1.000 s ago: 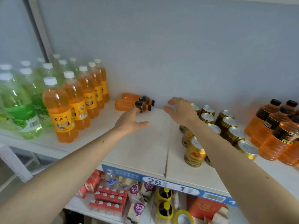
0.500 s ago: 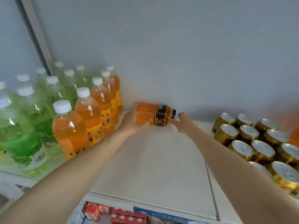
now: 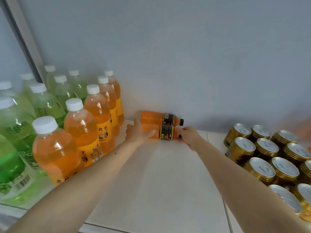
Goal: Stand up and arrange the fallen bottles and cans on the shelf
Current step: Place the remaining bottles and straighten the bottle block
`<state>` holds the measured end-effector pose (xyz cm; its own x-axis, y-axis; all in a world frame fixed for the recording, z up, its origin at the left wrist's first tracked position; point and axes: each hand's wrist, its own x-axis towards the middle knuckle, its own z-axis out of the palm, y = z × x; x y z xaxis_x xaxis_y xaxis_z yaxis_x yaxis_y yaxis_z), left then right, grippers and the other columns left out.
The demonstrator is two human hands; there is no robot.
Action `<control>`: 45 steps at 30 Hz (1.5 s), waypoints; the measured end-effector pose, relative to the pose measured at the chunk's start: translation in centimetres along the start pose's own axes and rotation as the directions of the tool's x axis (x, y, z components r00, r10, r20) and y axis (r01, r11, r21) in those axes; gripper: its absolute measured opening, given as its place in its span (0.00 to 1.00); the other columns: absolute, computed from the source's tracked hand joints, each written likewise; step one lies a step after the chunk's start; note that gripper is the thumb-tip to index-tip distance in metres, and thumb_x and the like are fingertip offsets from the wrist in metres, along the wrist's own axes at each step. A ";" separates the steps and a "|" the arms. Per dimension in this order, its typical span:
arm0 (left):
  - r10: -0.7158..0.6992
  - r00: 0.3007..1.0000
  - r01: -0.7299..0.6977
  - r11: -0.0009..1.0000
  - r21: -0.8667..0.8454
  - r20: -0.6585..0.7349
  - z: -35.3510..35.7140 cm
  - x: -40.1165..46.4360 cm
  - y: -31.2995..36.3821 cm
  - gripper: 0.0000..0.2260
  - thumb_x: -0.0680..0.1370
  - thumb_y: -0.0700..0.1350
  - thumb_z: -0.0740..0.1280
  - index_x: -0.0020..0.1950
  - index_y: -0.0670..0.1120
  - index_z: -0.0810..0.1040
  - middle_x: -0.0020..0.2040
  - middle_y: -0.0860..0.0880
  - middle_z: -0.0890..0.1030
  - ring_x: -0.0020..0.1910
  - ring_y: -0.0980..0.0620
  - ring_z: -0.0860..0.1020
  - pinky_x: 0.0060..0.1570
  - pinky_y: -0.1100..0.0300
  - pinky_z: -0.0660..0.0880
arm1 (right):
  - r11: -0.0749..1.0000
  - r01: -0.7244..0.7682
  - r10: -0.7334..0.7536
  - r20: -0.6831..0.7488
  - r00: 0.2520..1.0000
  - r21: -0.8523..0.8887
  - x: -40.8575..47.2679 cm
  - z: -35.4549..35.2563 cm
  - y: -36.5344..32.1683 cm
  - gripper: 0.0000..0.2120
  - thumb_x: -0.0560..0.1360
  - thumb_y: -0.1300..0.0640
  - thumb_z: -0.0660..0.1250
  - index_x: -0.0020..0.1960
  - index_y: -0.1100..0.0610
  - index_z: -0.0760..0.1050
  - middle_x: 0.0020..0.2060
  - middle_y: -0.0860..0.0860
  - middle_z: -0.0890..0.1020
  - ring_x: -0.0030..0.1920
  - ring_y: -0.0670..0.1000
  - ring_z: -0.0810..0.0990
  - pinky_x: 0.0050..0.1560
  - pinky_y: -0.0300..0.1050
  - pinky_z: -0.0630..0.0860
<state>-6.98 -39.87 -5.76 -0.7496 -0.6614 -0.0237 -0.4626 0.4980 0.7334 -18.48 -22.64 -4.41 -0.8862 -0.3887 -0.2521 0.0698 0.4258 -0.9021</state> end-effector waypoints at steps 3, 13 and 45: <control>-0.018 1.000 0.018 1.000 0.013 0.014 -0.1 0.3 0.2 0.43 0.71 0.64 0.68 0.75 0.47 0.52 0.71 0.39 0.63 0.69 0.39 0.64 0.64 0.48 0.67 | 0.998 0.008 -0.007 -0.014 1.000 0.055 -0.1 -0.6 0.2 0.17 0.78 0.51 0.65 0.49 0.67 0.78 0.42 0.59 0.81 0.40 0.52 0.77 0.49 0.47 0.77; 0.036 0.997 -0.022 0.983 0.181 -0.070 0.2 2.3 1.6 0.30 0.75 0.68 0.55 0.63 0.45 0.72 0.62 0.44 0.77 0.59 0.44 0.76 0.49 0.53 0.73 | 0.968 0.123 -0.161 -0.166 0.973 -0.219 -1.1 -5.7 -2.3 0.17 0.77 0.51 0.62 0.35 0.62 0.73 0.28 0.56 0.77 0.32 0.53 0.73 0.39 0.48 0.70; 0.331 0.911 -0.412 0.748 0.520 0.245 0.7 5.7 3.7 0.27 0.74 0.60 0.66 0.67 0.47 0.67 0.64 0.45 0.75 0.60 0.43 0.74 0.50 0.54 0.72 | 0.623 0.220 -0.354 -0.020 0.935 -0.750 -3.5 -11.1 -8.5 0.18 0.78 0.47 0.60 0.36 0.59 0.71 0.30 0.52 0.75 0.31 0.48 0.72 0.31 0.40 0.66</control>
<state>-13.26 -41.40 -3.61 -0.9522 -0.3004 0.0551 -0.2836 0.9368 0.2051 -21.03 -15.87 8.05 -0.8623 -0.4982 0.0909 -0.4954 0.7927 -0.3552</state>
